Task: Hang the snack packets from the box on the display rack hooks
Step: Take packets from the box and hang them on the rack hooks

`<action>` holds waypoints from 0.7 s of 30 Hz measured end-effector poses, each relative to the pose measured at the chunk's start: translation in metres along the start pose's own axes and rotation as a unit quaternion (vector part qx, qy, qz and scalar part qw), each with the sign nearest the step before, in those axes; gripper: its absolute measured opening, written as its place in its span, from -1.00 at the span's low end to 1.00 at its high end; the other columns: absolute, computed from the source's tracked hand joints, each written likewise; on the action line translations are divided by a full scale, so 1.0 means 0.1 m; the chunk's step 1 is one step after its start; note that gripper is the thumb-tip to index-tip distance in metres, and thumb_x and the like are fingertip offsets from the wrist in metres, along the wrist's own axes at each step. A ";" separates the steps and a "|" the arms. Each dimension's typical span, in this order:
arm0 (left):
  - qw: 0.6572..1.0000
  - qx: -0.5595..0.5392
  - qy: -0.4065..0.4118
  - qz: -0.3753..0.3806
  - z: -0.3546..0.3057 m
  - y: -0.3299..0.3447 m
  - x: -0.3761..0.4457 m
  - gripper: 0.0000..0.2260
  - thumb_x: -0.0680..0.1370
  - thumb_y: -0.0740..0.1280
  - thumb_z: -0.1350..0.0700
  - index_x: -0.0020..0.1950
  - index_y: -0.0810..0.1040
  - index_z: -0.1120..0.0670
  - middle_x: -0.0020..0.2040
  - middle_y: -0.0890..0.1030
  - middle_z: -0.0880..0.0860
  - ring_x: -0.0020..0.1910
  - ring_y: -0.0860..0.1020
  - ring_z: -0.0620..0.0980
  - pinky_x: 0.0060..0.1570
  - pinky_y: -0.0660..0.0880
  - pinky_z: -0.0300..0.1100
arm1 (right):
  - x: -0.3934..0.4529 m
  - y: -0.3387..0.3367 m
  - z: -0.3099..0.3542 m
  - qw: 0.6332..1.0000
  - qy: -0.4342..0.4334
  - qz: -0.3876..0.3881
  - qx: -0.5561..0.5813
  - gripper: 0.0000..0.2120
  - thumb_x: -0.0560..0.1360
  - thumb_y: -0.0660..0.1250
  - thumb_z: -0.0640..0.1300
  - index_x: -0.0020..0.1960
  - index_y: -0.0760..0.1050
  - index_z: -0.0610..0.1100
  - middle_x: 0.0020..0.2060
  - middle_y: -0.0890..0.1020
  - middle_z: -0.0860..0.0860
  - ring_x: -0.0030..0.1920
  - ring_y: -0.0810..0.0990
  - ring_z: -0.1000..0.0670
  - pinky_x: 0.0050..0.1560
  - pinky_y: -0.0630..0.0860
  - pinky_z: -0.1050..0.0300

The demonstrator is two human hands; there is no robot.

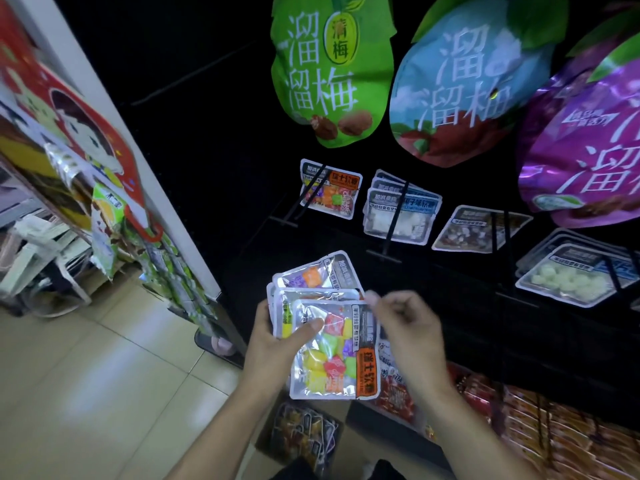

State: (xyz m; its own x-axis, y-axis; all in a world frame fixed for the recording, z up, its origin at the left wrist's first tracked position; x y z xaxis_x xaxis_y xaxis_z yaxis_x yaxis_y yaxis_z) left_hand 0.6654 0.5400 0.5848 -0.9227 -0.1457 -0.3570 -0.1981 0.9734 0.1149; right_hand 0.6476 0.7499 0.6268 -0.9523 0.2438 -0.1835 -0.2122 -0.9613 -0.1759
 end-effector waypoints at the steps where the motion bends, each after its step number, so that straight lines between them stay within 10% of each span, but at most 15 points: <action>1: 1.000 0.004 0.004 0.000 0.00 0.02 0.01 -0.42 0.28 0.59 -0.05 0.24 0.47 -0.11 0.03 0.74 -0.06 -0.05 0.76 0.06 -0.01 0.68 0.11 | -0.16 0.05 -0.04 0.999 0.018 0.047 -0.006 -0.70 0.40 0.52 0.13 -0.07 0.59 -0.07 -0.15 0.70 0.01 -0.12 0.69 -0.02 0.00 0.64 0.01; 21: 0.999 -0.030 -0.018 0.017 0.32 0.15 0.07 -0.46 0.23 0.54 -0.40 0.13 0.52 -0.31 0.08 0.75 -0.04 0.01 0.75 0.08 0.14 0.62 0.24 | -0.35 -0.24 -0.36 0.970 0.172 0.002 0.173 -0.73 0.40 0.57 -0.07 0.04 0.67 -0.16 -0.03 0.75 -0.17 0.00 0.73 -0.27 0.15 0.61 -0.29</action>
State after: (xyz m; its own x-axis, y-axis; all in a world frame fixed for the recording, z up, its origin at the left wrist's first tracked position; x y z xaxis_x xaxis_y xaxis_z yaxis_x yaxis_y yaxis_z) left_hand 0.6660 0.5594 0.5547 -0.9166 -0.1052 -0.3856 -0.1873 0.9653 0.1818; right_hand 0.6942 0.7686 0.6030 -0.8362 0.2119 -0.5059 -0.3271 -0.9330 0.1499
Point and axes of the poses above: each hand's wrist, its own x-axis towards the middle knuckle, its own y-axis out of the palm, z = x × y, the point moved 5 cm from there along x, towards the middle knuckle
